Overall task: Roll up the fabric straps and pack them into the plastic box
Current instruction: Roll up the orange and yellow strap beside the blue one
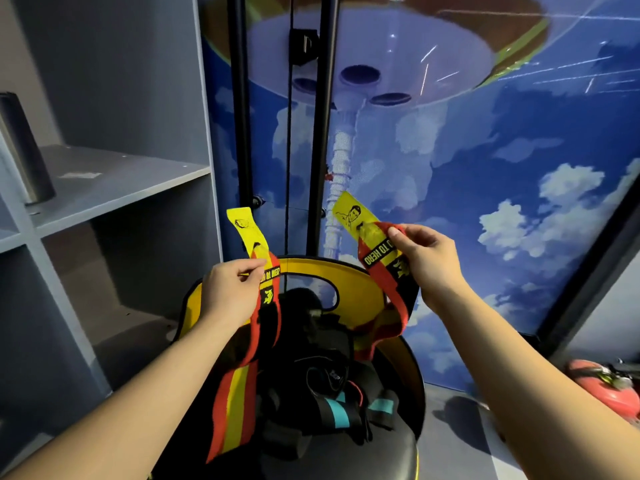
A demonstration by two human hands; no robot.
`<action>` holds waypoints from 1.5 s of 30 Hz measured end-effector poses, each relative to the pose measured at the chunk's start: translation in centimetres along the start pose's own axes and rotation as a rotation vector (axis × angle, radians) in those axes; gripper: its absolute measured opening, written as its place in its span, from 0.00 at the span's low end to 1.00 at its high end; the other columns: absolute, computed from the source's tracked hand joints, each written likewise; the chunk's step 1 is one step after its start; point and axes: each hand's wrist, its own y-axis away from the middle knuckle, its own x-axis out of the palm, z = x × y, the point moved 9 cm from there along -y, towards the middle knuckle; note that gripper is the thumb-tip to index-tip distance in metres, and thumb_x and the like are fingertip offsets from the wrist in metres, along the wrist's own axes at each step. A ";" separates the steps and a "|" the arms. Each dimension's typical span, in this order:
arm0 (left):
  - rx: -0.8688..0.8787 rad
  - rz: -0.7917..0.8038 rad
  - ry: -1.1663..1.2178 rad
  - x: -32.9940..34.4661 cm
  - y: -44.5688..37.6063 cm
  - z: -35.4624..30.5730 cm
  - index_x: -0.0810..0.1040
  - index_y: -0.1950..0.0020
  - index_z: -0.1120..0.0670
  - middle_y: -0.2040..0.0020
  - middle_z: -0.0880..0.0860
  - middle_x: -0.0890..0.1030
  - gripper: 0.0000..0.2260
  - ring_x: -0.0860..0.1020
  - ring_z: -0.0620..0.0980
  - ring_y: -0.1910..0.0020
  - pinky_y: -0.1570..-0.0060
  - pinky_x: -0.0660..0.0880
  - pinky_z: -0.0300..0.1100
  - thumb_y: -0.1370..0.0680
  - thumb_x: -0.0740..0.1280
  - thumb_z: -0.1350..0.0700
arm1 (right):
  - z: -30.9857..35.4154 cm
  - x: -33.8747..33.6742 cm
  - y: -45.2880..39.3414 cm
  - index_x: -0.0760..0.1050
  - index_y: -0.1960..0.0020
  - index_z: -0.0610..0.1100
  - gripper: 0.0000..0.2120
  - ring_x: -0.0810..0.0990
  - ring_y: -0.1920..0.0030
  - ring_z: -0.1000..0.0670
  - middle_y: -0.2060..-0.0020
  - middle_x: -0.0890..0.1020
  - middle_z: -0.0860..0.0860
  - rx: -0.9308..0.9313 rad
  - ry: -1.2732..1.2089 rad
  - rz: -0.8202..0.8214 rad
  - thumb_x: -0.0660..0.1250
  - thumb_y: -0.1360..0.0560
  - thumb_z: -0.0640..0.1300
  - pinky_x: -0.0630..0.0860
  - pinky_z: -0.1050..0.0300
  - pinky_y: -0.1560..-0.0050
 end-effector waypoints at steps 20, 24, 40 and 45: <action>0.014 0.021 0.299 -4.2 0.6 -5.2 0.86 0.49 0.46 0.49 0.45 0.85 0.10 0.82 0.41 0.49 0.55 0.73 0.31 0.21 0.71 0.61 | 0.6 4.9 6.1 0.76 0.41 0.30 0.15 0.81 0.61 0.44 0.54 0.82 0.37 0.231 -0.335 0.198 0.71 0.23 0.39 0.81 0.51 0.58; -0.009 0.027 0.365 -4.9 1.3 -5.4 0.84 0.55 0.44 0.51 0.45 0.85 0.13 0.81 0.41 0.50 0.54 0.73 0.32 0.21 0.70 0.64 | 0.7 6.1 7.2 0.78 0.41 0.33 0.11 0.84 0.63 0.45 0.55 0.85 0.39 0.291 -0.448 0.263 0.69 0.23 0.36 0.83 0.53 0.61; -0.130 0.204 0.773 -9.1 4.3 -12.3 0.81 0.38 0.56 0.51 0.52 0.86 0.14 0.83 0.48 0.55 0.55 0.76 0.40 0.24 0.71 0.64 | 11.8 7.7 11.6 0.81 0.45 0.39 0.07 0.85 0.61 0.48 0.55 0.85 0.42 0.057 -0.535 0.302 0.69 0.22 0.36 0.81 0.58 0.65; -0.107 0.268 0.942 -10.1 6.2 -16.0 0.80 0.37 0.58 0.56 0.52 0.86 0.14 0.84 0.45 0.64 0.68 0.78 0.35 0.21 0.66 0.66 | 15.5 8.6 13.7 0.79 0.40 0.35 0.12 0.85 0.54 0.44 0.49 0.85 0.38 0.009 -0.600 0.305 0.68 0.22 0.36 0.84 0.50 0.53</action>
